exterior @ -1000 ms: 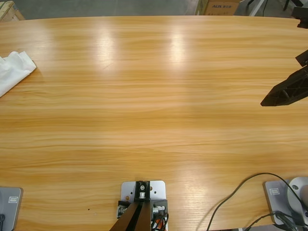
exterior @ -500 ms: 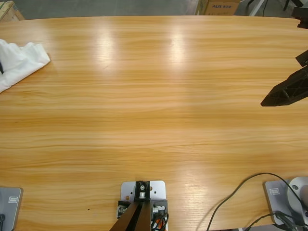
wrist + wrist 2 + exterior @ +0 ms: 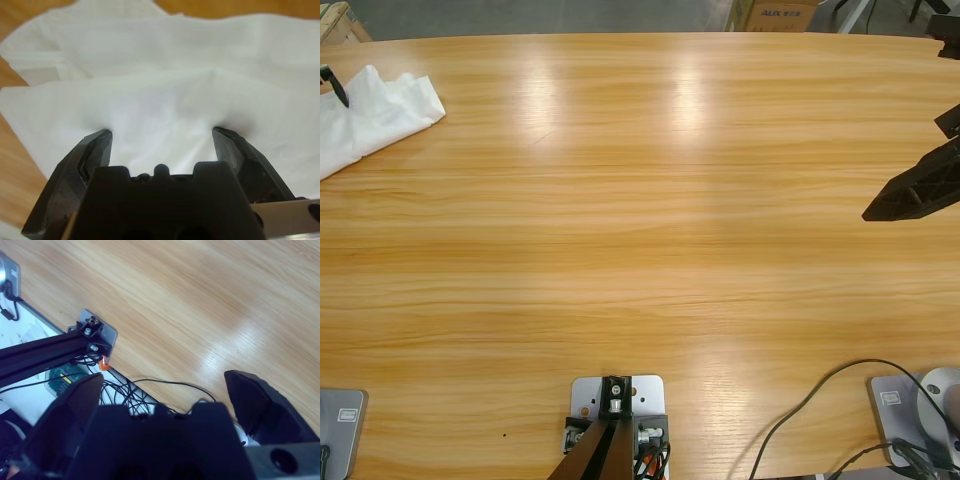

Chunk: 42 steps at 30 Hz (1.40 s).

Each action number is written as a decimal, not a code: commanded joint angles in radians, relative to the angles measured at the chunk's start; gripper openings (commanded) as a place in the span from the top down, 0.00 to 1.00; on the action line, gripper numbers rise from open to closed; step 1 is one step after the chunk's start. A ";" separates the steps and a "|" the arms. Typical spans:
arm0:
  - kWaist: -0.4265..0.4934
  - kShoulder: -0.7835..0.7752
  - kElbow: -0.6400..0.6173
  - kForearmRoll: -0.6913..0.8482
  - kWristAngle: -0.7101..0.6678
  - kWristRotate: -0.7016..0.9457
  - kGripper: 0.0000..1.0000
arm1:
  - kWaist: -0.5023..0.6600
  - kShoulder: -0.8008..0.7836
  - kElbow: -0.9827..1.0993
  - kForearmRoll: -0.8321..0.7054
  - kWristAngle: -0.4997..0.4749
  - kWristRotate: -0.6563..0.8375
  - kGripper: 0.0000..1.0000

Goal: Fold clothes

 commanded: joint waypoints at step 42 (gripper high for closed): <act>-0.837 -1.001 1.224 -0.380 -0.338 0.138 0.06 | 0.211 -0.080 0.415 -0.449 0.027 0.194 0.00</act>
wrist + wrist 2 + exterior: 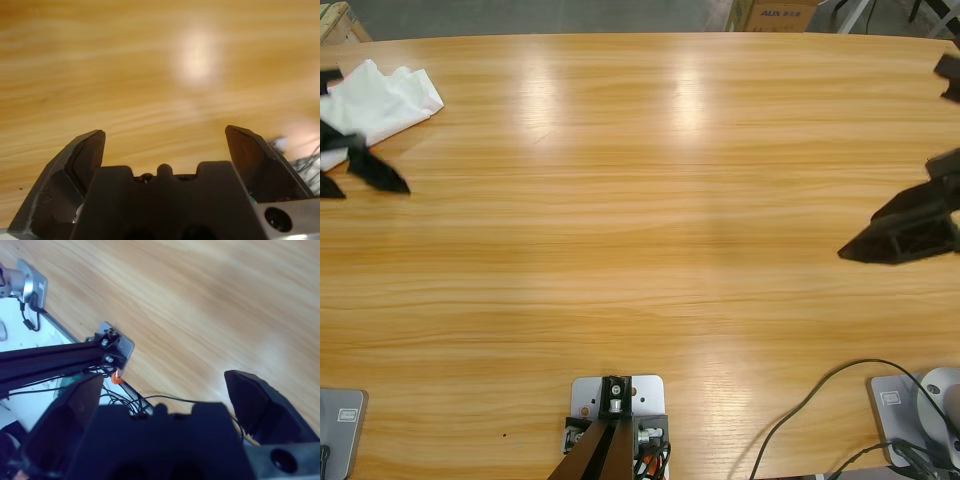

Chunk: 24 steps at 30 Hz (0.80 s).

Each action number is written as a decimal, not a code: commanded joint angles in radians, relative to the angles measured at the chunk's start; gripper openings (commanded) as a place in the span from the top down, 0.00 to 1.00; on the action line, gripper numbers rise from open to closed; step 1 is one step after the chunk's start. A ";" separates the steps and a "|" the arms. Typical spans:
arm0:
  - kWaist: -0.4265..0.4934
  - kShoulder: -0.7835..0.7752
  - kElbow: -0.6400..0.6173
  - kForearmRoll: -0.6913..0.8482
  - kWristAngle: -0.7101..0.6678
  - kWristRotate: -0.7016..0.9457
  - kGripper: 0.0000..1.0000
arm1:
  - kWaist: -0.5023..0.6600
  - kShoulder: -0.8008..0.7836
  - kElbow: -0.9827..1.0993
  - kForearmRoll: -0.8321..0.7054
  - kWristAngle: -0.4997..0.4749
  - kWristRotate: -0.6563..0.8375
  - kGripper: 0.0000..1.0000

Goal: Fold clothes

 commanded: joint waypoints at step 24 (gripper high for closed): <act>-0.549 -0.048 0.158 -0.266 0.131 0.144 0.06 | 0.228 0.229 0.121 -0.294 -0.137 -0.074 0.01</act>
